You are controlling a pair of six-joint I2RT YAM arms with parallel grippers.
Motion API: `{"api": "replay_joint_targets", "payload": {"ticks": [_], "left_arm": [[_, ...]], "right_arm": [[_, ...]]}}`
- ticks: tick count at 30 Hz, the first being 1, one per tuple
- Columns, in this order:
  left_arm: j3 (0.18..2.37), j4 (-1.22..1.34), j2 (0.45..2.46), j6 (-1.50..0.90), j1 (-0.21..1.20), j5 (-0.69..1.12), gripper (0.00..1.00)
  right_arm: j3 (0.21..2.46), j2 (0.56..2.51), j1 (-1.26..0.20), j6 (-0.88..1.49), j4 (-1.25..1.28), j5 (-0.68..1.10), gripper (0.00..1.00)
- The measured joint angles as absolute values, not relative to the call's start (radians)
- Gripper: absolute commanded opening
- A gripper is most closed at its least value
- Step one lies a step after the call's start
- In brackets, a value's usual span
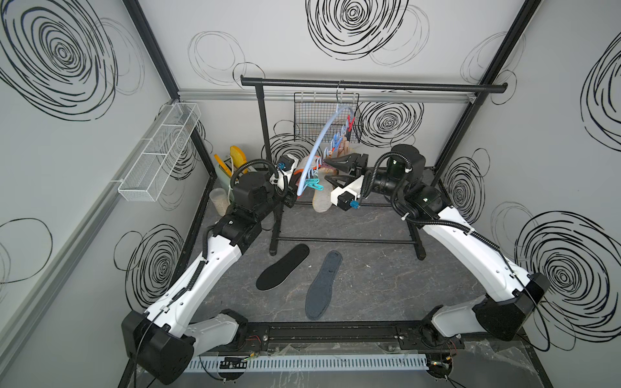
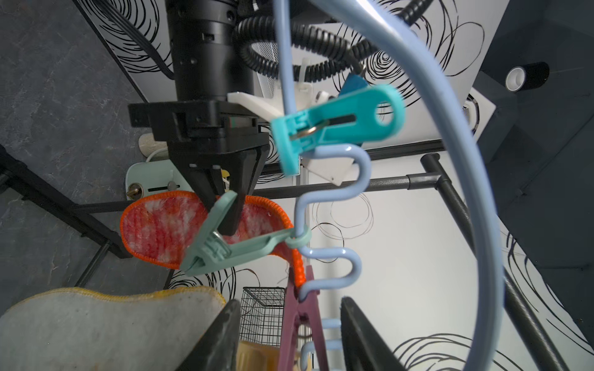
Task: Take the shoe insoles off the hanger
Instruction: Open the clamp at the hanger.
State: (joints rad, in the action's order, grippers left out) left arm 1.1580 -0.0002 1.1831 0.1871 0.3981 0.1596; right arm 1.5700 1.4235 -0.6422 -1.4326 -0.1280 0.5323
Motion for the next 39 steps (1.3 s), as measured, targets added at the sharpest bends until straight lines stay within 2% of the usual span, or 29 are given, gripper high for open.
{"api": "replay_joint_targets", "payload": {"ticks": [4, 14, 28, 39], "left_arm": [[1.158, 0.000, 1.182, 0.187, 0.390, 0.165, 0.00], [1.158, 0.001, 1.156, 0.187, 0.389, 0.171, 0.00], [1.158, 0.001, 1.151, 0.183, 0.384, 0.178, 0.00], [1.106, 0.004, 1.118, 0.139, 0.383, 0.146, 0.00]], "right_arm": [[1.570, 1.421, -0.642, -1.433, -0.128, 0.521, 0.52], [1.568, 1.420, -0.643, -1.440, -0.092, 0.485, 0.37], [1.563, 1.420, -0.651, -1.432, -0.052, 0.475, 0.23], [1.562, 1.421, -0.651, -1.429, -0.052, 0.471, 0.21]]}}
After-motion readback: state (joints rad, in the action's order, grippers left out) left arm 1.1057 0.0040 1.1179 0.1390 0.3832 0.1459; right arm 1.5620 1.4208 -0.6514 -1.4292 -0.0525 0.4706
